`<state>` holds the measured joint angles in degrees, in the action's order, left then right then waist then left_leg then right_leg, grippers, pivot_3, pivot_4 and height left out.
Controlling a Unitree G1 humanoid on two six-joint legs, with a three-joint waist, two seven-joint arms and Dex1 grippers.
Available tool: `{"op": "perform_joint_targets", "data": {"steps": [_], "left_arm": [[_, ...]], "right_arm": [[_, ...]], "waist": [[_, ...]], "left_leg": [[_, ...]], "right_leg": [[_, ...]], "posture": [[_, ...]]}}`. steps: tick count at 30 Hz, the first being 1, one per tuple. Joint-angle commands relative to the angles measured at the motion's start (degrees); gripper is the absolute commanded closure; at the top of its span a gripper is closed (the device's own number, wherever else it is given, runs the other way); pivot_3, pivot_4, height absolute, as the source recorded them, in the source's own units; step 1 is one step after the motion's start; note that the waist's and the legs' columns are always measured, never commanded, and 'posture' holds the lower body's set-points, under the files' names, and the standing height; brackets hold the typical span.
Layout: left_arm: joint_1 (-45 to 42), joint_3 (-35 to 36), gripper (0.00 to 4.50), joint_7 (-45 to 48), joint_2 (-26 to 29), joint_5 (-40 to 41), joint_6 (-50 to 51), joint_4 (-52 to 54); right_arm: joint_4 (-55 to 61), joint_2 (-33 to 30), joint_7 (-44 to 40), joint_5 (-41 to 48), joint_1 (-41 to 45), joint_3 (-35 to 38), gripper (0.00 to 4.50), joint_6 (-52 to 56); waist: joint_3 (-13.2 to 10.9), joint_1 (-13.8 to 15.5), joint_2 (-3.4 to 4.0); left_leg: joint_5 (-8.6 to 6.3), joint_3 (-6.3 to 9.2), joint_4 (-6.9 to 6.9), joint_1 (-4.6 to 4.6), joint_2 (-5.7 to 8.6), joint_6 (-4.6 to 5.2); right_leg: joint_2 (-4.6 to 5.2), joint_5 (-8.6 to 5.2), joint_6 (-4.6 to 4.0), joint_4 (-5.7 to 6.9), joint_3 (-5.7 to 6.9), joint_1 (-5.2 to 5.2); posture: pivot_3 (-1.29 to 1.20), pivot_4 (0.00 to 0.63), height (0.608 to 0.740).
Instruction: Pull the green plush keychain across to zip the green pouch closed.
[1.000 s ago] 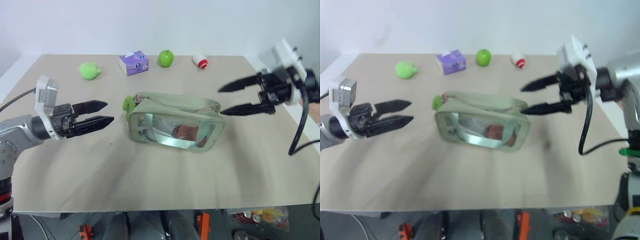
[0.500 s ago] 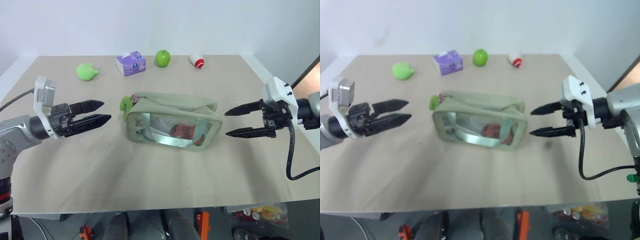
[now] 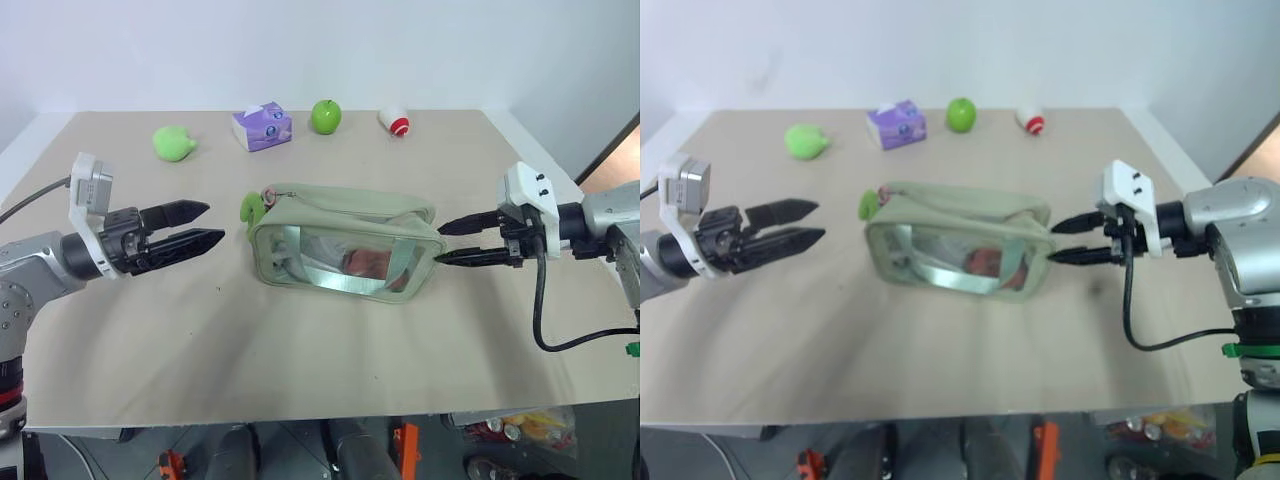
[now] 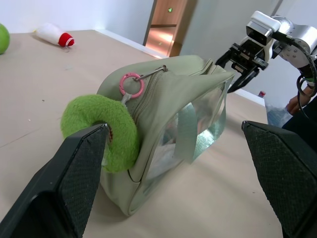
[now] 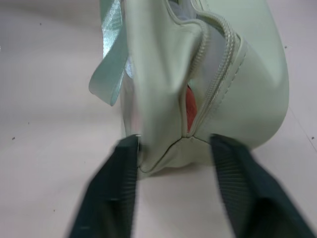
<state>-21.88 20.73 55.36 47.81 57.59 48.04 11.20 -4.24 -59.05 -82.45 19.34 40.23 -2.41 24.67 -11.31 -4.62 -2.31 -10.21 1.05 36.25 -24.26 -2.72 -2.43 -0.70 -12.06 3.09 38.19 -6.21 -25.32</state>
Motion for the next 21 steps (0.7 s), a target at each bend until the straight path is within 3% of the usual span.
{"op": "perform_joint_targets", "data": {"steps": [1, 3, 14, 21], "left_arm": [[0.43, 2.31, 0.0, -0.36, 0.64, 0.62, -0.22, 0.7], [0.55, 2.24, 0.0, -0.64, 0.41, 0.32, -0.43, 0.0], [0.06, 2.37, 0.0, -1.45, -0.48, -0.16, -0.71, -5.51], [-1.72, -2.5, 0.0, -1.52, -1.14, -5.96, -1.76, -10.09]], "right_arm": [[0.49, -0.08, -0.36, 0.49, 2.1, 0.71, 3.79, 0.21], [0.55, 0.07, -0.38, 0.65, 2.3, 0.82, 4.47, 0.47], [1.87, 0.63, 0.21, 0.73, 1.84, 0.86, 4.49, 1.33], [2.72, 1.1, 1.04, 0.58, 1.08, 0.79, 4.49, 1.27]], "waist": [[0.0, 0.02, 0.0], [0.0, 0.02, 0.0], [0.0, 0.01, 0.0], [0.0, 0.0, 0.0]], "left_leg": [[0.0, 0.0, 0.0, 0.0, 0.0, 0.0], [0.0, 0.0, 0.01, 0.0, 0.0, 0.0], [0.0, 0.0, 0.01, 0.01, 0.0, 0.0], [0.0, 0.0, 0.01, 0.01, 0.0, 0.0]], "right_leg": [[0.0, 0.0, 0.0, 0.0, 0.0, 0.0], [0.0, 0.0, 0.0, 0.0, 0.0, 0.0], [-0.01, 0.0, 0.0, 0.0, 0.0, 0.0], [-0.01, 0.02, 0.0, 0.0, 0.01, 0.0]], "posture": [[0.0, 0.15, 0.74], [0.0, 0.15, 0.74], [0.0, 0.15, 0.74], [0.0, 0.15, 0.74]]}}
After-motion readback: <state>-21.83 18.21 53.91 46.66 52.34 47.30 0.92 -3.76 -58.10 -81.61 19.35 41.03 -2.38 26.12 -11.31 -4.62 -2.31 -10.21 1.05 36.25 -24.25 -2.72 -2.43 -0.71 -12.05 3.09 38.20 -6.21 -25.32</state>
